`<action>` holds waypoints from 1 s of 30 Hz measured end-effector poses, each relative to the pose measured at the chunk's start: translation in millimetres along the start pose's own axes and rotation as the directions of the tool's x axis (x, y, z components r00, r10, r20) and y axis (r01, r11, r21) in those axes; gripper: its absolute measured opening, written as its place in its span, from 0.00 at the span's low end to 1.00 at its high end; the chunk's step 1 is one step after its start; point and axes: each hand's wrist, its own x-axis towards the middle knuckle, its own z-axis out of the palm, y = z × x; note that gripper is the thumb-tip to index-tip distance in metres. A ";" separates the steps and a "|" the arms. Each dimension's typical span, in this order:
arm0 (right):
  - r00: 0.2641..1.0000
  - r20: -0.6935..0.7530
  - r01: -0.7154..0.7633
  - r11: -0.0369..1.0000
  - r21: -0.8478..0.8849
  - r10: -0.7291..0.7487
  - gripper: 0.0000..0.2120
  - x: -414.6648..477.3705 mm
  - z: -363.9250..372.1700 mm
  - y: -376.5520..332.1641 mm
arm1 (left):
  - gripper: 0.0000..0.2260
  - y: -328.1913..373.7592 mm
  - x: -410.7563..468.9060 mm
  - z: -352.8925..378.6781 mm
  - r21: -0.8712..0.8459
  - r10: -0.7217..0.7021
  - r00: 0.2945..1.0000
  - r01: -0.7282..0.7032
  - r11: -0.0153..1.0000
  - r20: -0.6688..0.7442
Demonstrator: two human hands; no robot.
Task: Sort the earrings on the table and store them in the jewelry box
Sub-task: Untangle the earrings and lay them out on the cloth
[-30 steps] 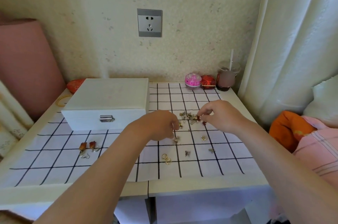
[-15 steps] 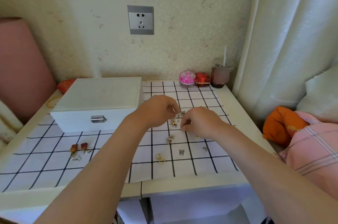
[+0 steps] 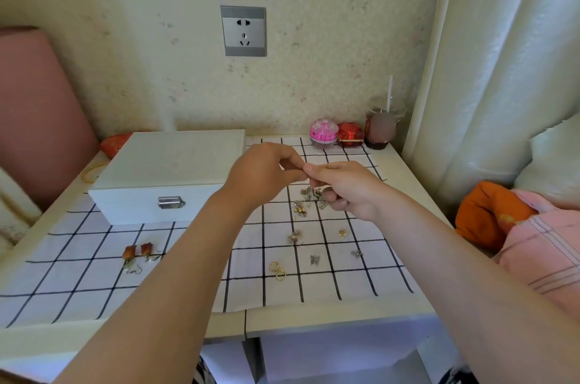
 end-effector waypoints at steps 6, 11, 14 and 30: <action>0.960 0.010 0.244 0.823 -0.513 -0.279 0.07 4.0 6.2 6.6 | 0.04 -2.0 -2.7 -12.0 0.214 -0.035 0.996 0.053 0.975 -0.084; 0.928 0.235 0.338 0.390 -0.857 -0.288 0.06 5.1 16.5 19.2 | 0.07 -8.0 -5.3 -15.1 0.168 -0.061 0.998 0.065 0.984 -0.028; 0.912 0.262 0.365 0.333 -0.869 -0.315 0.05 7.9 21.7 20.7 | 0.06 -4.7 -7.2 -14.1 0.165 -0.046 0.999 0.050 0.985 -0.029; 0.982 0.055 0.115 0.345 -0.932 -0.178 0.04 -1.5 -55.9 19.2 | 0.09 2.9 -8.0 3.8 0.141 -0.074 0.992 0.058 0.988 0.106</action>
